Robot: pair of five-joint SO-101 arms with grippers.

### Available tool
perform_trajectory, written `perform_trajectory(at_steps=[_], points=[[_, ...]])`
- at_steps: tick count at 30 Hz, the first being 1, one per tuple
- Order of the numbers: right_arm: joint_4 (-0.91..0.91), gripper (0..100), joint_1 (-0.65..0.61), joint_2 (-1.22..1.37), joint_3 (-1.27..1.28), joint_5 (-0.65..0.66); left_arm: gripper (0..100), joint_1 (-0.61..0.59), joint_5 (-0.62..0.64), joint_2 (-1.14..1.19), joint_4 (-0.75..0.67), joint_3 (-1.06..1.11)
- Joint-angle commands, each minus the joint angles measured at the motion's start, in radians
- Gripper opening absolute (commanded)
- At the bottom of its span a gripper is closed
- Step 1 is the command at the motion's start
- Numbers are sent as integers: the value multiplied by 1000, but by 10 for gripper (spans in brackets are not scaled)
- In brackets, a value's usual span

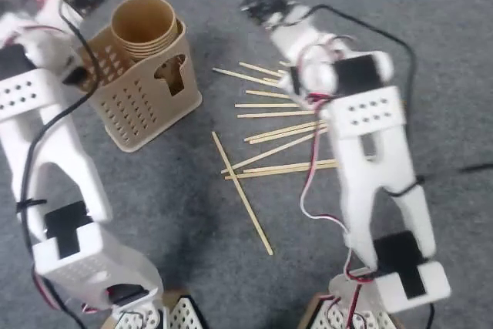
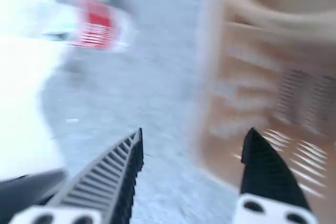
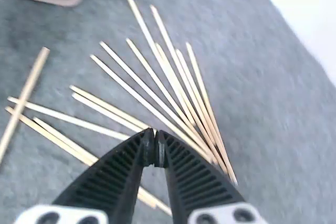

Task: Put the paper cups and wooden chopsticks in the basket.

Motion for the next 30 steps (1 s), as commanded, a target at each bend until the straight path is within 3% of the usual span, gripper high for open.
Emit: perform_trajectory(at_steps=[1,5,8,11,15,20,30], points=[[47,7,44,-68,-49,11,310,-9,68,-58,-68,-105],[61,7,105,-68,-49,6,312,0,92,-57,110,-337],[61,7,150,-62,-48,5,310,69,-51,-48,431,-516],[61,7,188,-64,-46,5,310,129,-51,-46,643,-613],[61,7,216,-73,2,5,310,130,-12,-46,634,-550],[61,7,220,-74,48,3,310,132,14,-46,631,-308],[59,7,217,-180,55,3,310,158,72,-46,448,35]])
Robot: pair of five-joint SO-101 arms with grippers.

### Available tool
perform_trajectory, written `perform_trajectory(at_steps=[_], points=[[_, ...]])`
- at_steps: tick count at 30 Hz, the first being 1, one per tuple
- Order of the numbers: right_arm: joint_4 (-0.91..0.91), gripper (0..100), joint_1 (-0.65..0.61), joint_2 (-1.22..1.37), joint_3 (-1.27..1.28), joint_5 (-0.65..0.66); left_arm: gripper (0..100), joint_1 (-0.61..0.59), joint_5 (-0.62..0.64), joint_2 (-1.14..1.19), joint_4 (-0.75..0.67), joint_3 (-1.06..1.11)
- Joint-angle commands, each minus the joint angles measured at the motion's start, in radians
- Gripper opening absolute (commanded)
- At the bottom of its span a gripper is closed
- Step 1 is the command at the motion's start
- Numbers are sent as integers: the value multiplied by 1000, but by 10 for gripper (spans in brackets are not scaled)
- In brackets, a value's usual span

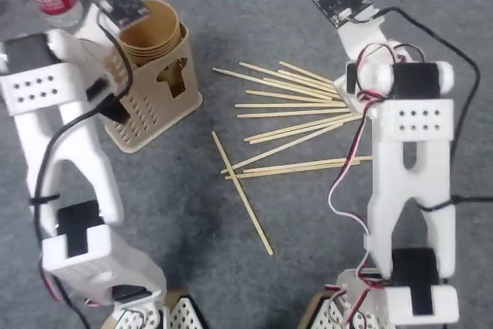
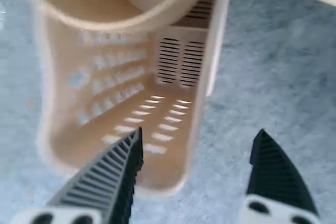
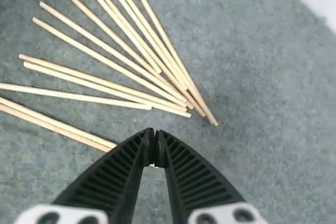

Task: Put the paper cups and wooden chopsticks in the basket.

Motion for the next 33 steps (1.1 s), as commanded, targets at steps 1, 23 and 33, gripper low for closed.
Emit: perform_trajectory(at_steps=[1,23,33], points=[[8,7,8,-88,-8,3,310,31,55,-35,-110,145],[45,7,5,-130,112,3,9,235,565,-35,60,33],[13,7,-2,-130,121,-40,9,275,810,-29,103,-90]])
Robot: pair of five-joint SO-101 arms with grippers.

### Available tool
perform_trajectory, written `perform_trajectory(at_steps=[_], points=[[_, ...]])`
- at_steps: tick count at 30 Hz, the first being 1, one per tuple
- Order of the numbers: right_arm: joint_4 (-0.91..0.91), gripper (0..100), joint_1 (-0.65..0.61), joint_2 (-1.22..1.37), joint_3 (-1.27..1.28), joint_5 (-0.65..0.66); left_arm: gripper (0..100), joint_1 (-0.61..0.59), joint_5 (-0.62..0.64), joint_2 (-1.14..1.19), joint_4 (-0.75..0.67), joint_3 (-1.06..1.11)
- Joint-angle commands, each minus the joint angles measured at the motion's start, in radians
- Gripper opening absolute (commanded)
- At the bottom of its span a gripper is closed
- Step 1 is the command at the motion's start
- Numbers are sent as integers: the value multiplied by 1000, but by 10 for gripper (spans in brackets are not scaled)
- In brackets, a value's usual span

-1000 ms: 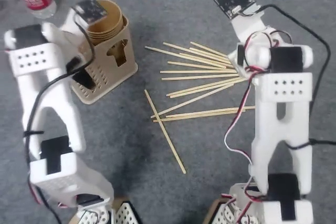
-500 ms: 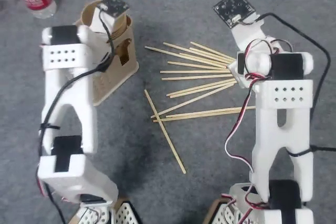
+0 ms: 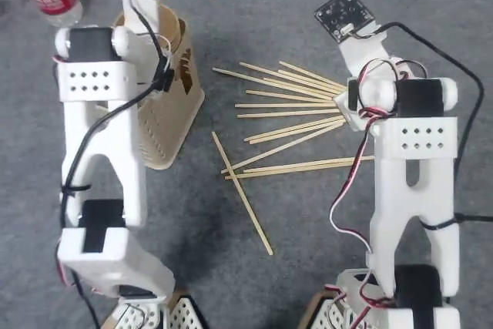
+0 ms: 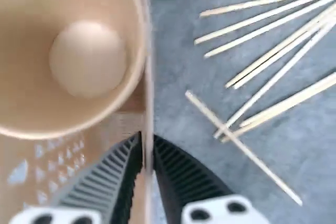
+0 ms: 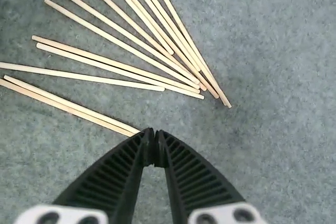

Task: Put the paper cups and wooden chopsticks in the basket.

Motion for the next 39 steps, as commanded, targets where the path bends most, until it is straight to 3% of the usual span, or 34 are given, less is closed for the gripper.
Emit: perform_trajectory(at_steps=[1,6,11,14,19,21,24,30,35,39], points=[[-21,7,-1,-42,-6,-15,9,44,130,-18,29,-50],[-30,7,-5,-38,23,-14,21,69,152,69,34,-87],[-170,9,4,-28,153,60,232,69,77,43,31,-163],[-265,11,1,-28,244,133,273,72,69,12,28,-257],[-295,170,-4,-28,397,226,272,40,-3,-9,32,-460],[-305,232,-5,-28,480,307,272,-15,-8,-25,31,-532],[-371,219,-39,-28,628,479,272,-126,-6,-41,32,-613],[-539,202,-107,-27,763,509,272,-486,-8,-132,35,-581],[-576,205,-150,2,770,512,272,-692,-74,-150,5,-312],[-618,202,-151,111,766,568,272,-756,-75,-77,-224,58]])
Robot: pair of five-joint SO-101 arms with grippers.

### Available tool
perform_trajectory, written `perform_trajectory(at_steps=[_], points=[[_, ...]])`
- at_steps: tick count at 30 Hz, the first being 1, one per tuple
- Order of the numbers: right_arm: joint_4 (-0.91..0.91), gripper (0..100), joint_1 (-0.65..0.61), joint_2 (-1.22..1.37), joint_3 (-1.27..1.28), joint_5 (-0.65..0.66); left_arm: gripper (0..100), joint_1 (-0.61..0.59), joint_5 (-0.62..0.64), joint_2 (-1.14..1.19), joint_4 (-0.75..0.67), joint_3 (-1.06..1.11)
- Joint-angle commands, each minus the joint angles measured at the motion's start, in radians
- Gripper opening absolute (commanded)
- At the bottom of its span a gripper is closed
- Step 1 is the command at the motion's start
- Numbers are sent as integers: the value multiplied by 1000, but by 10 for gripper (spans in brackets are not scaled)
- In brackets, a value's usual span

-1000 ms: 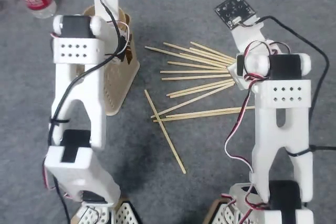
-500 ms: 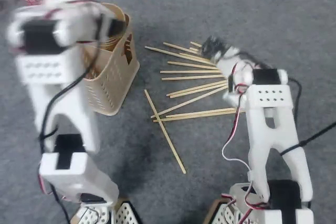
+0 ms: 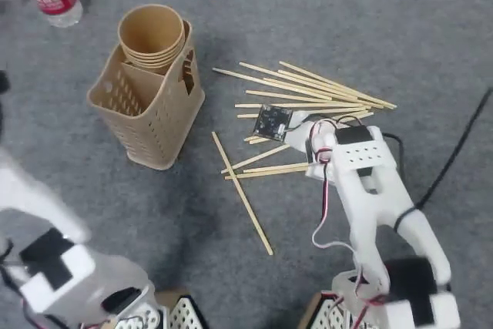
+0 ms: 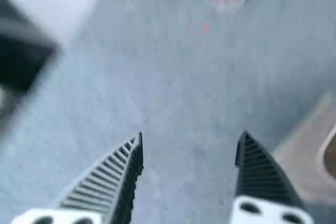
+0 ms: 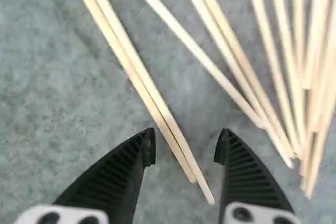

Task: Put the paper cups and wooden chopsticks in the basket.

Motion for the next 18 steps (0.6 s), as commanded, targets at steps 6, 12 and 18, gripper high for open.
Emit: perform_trajectory(at_steps=[6,12,18], points=[[27,202,8,217,-137,83,272,-107,-8,84,-494,725],[71,202,21,361,-273,100,275,-72,63,109,-819,794],[74,177,30,472,-367,100,275,51,77,287,-1028,777]])
